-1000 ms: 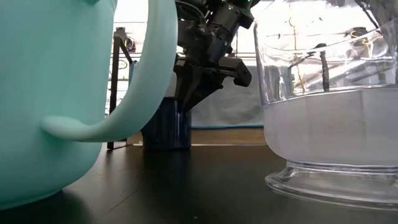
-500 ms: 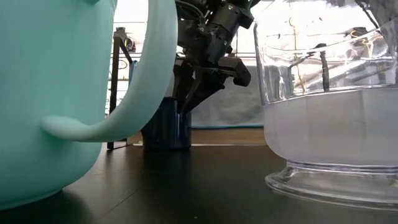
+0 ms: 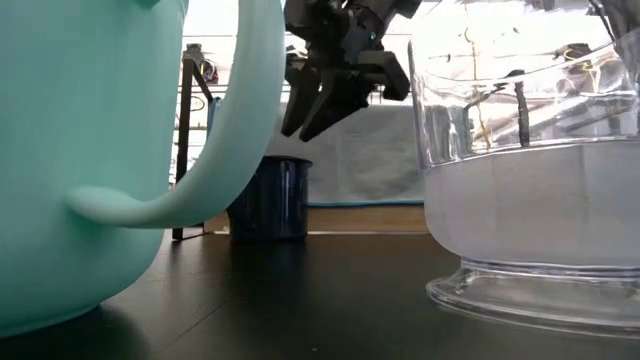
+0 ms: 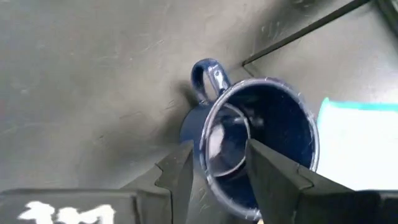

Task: Stack small to large cups/mugs on shelf
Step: Move the light blue mug to the center of the table

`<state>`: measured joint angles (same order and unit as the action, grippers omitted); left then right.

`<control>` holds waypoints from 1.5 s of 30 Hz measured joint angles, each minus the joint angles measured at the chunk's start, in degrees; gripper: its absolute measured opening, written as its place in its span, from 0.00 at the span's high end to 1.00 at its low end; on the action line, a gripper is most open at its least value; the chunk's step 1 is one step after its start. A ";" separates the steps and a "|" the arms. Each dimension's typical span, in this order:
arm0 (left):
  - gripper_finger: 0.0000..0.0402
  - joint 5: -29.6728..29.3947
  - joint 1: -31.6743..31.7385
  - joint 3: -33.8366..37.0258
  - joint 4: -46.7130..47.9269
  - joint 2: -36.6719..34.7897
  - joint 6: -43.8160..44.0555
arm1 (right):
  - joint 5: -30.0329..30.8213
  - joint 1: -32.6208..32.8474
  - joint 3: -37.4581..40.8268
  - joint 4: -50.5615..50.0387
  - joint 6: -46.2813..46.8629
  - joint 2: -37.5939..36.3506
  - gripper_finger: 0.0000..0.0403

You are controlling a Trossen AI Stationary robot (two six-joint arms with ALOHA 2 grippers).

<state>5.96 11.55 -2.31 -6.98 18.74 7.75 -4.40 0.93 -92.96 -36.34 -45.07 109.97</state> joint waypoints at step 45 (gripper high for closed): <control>0.95 0.00 -0.01 0.00 -0.09 -0.02 0.25 | -2.40 10.52 0.04 -9.68 26.42 -20.75 0.65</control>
<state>5.96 11.54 -2.31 -7.07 18.72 8.00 -6.80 11.45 -92.92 -46.02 -18.65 89.21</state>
